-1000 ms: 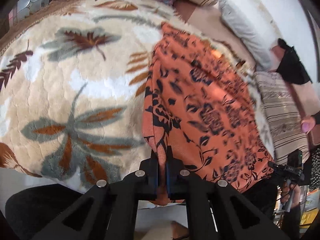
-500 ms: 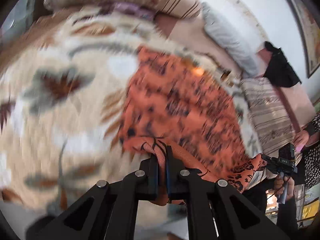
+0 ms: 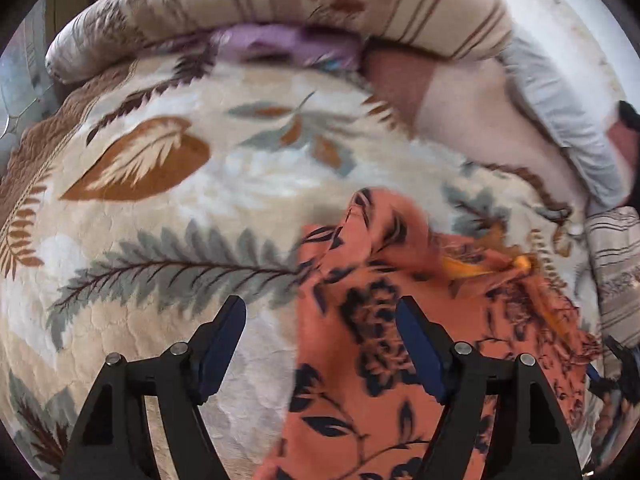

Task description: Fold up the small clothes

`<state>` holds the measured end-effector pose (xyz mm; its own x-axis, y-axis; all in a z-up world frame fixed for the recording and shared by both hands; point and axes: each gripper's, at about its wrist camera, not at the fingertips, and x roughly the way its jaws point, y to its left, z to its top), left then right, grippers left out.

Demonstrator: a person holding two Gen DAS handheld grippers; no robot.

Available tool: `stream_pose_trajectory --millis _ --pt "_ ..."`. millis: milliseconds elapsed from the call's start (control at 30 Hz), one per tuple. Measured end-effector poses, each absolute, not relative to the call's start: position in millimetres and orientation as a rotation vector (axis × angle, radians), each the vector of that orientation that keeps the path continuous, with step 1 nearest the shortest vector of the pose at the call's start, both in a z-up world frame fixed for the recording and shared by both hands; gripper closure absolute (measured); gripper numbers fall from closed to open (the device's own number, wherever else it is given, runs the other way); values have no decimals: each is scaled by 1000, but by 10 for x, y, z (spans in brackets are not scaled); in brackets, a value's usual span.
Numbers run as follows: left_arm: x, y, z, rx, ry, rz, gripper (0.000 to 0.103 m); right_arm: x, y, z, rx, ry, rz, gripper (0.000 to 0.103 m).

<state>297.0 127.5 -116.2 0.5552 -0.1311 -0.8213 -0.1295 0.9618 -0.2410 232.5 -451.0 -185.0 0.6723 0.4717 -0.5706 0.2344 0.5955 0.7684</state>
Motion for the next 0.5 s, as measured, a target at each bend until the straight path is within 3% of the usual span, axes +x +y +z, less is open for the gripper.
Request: stream_pose_trajectory --millis 133,233,367,500 --pt "2558 1520 -906 -346 863 -15 25 1761 -4305 -1625 807 793 186 15" --pt "2056 1671 -824 -402 848 -34 25 1436 -4123 -1636 739 866 203 15" --pt "1415 1642 -1059 -570 862 -66 24 887 -3927 -1928 997 892 238 15" --pt "1197 1422 -1428 -712 915 -74 24 799 -3621 -2062 1058 896 275 15"
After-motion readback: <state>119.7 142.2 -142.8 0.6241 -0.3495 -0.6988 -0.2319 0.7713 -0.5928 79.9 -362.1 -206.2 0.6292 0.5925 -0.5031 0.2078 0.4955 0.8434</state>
